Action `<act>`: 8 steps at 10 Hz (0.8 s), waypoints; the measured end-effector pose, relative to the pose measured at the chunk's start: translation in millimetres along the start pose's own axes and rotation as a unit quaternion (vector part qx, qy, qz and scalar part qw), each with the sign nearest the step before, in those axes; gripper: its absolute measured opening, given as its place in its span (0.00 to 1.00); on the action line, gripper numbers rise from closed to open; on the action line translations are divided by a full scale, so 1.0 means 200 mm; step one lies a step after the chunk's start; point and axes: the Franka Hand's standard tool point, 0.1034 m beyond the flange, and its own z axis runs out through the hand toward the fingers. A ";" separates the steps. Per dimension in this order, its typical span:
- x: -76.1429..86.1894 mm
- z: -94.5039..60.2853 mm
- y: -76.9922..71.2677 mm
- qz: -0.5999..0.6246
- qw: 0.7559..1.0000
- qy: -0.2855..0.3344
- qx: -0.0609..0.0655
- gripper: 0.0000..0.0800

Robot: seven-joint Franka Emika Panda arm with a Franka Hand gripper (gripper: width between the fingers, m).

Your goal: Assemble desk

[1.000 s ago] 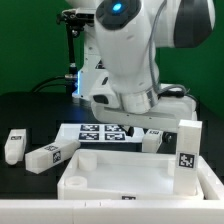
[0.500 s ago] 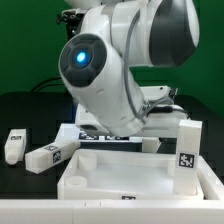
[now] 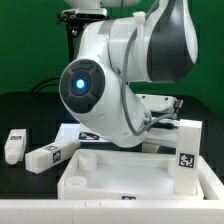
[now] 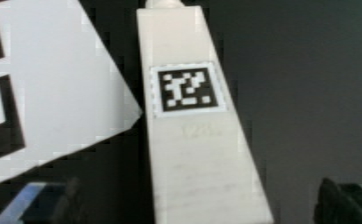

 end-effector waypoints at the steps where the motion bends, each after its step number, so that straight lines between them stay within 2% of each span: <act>1: 0.01 0.01 0.02 0.006 1.000 -0.003 0.000 0.81; 2: 0.01 0.00 0.02 0.006 1.000 -0.001 0.000 0.76; 3: 0.02 0.00 0.02 0.007 1.000 -0.001 0.000 0.76; 4: 0.02 0.00 0.03 0.007 1.000 -0.001 0.001 0.54; 5: 0.02 0.00 0.03 0.007 1.000 -0.001 0.002 0.54; 6: 0.02 -0.01 0.03 0.007 1.000 0.003 0.002 0.35; 8: 0.02 -0.03 0.04 -0.001 1.000 0.006 0.006 0.36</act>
Offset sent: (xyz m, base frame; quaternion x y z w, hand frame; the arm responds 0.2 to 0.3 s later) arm 0.0000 0.0000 0.0000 0.0000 0.0000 0.0000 1.0000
